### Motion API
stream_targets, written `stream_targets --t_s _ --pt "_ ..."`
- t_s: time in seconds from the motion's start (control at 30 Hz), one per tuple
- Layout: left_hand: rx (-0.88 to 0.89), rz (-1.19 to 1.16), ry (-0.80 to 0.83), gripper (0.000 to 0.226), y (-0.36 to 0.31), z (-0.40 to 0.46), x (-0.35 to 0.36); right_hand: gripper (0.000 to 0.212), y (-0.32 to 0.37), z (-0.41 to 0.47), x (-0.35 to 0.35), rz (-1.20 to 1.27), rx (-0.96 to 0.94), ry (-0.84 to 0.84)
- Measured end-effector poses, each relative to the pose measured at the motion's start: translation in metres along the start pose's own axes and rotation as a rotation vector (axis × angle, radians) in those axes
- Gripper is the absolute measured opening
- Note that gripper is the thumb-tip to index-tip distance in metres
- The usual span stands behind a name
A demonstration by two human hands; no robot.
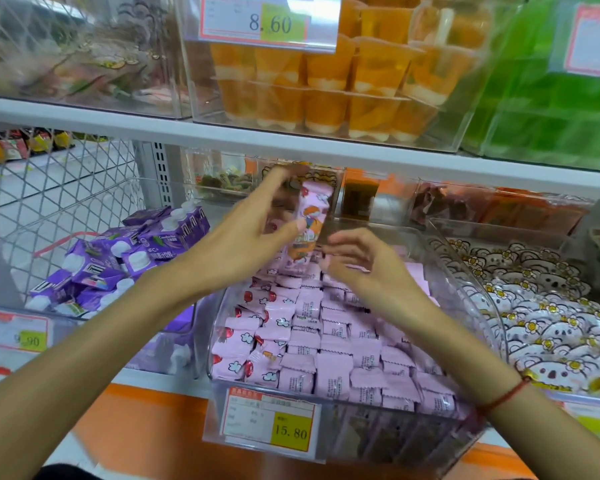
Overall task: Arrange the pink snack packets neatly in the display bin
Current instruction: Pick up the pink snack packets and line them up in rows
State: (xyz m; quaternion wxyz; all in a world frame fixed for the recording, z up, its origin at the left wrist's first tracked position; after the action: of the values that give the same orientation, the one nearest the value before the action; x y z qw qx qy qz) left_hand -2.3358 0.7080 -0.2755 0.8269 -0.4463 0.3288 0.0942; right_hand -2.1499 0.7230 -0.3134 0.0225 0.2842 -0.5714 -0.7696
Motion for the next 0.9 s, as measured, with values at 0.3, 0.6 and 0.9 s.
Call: stream_targets --t_s 0.3,0.6,0.9 --pt "-0.108 0.137 0.117 0.038 0.024 -0.003 0.004 0.048 -0.017 -0.005 0.002 -0.695 0.12 0.292" --pt "-0.176 0.951 0.381 0.035 0.028 0.01 0.009 0.048 -0.017 -0.005 0.003 -0.725 0.106 0.282" --pt "-0.19 0.652 -0.079 0.031 0.016 -0.019 0.003 0.043 -0.014 -0.001 -0.002 -0.742 0.044 0.254"
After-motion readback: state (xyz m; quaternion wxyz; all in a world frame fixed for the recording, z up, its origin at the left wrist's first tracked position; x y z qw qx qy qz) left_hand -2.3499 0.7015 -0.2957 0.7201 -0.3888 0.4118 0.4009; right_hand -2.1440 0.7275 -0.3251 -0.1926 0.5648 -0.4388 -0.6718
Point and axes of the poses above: each hand's wrist, its own z-axis towards the middle knuckle, its own x-axis out of the palm, y = z × x, the point moved 1 cm from there along z, towards the middle knuckle, and after that the axes turned 13 degrees about y, right-handed, at the moved point
